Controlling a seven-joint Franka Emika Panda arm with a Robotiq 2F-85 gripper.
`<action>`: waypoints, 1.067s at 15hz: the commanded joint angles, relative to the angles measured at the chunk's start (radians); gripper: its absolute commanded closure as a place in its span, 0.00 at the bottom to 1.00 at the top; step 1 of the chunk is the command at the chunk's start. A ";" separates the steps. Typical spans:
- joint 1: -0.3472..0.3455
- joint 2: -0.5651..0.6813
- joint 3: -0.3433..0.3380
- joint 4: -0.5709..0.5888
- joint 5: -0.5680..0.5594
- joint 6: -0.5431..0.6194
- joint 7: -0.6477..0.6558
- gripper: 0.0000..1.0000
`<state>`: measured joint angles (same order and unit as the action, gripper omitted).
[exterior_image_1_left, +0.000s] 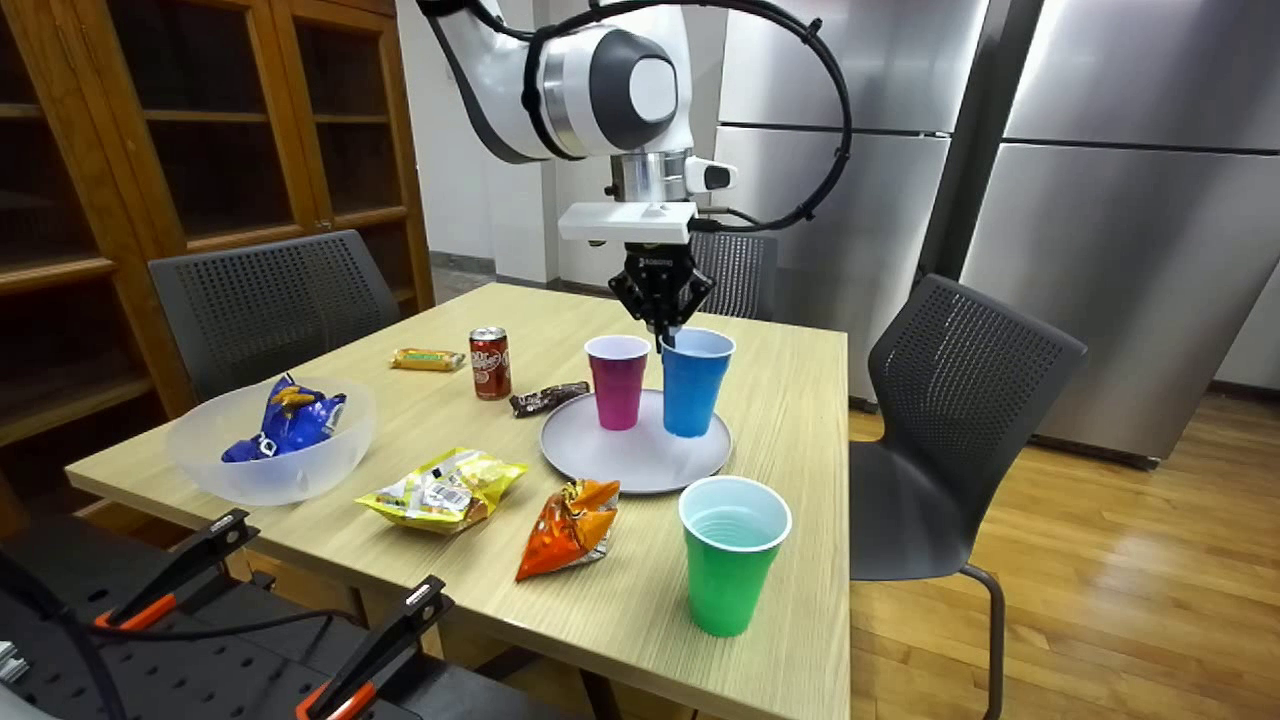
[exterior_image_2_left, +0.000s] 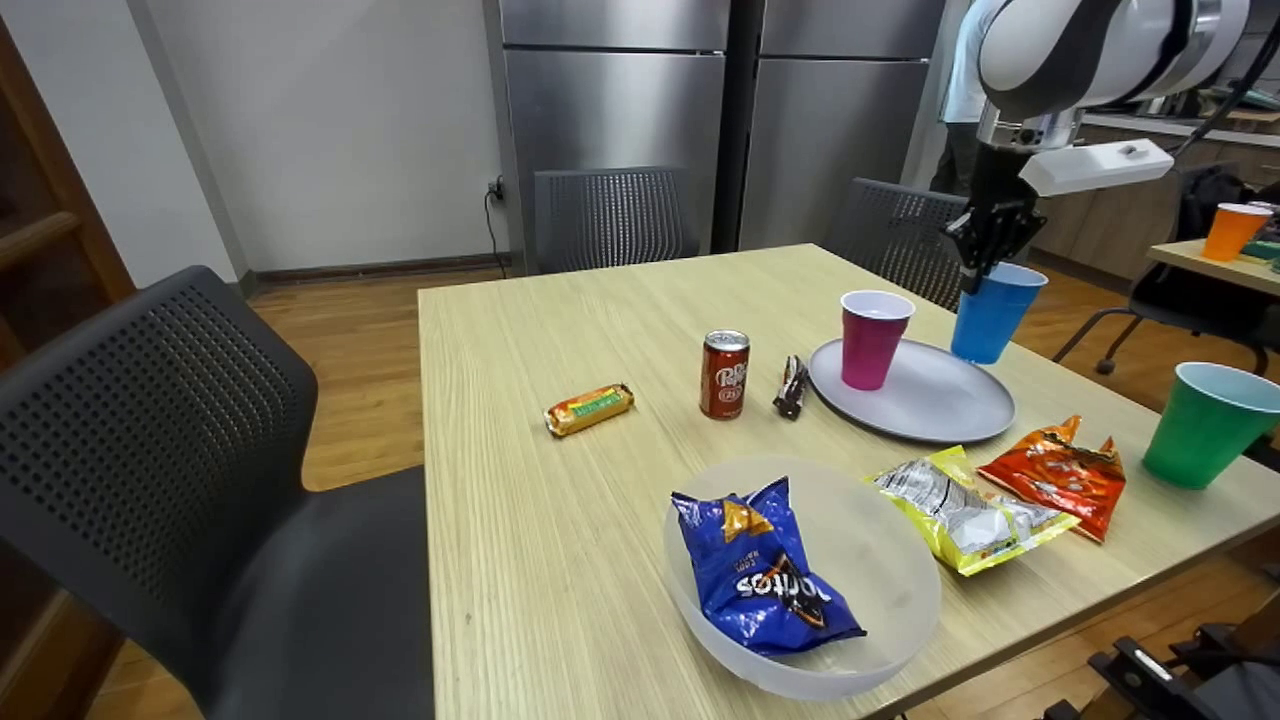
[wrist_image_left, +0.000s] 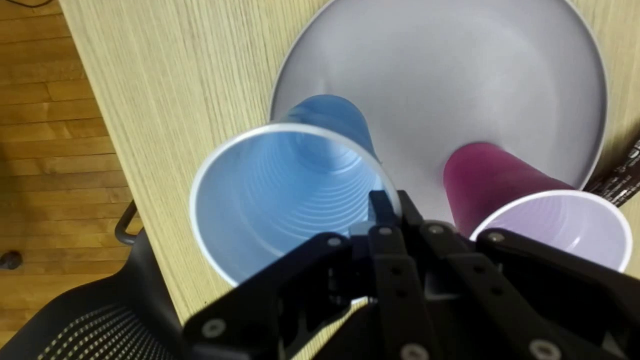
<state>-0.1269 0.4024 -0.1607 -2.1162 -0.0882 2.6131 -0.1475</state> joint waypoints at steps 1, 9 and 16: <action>-0.022 0.069 0.020 0.104 -0.003 -0.059 -0.016 0.99; -0.023 0.169 0.042 0.213 -0.001 -0.093 -0.017 0.99; -0.020 0.216 0.040 0.268 -0.007 -0.093 -0.012 0.99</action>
<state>-0.1301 0.5974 -0.1378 -1.8989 -0.0879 2.5642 -0.1475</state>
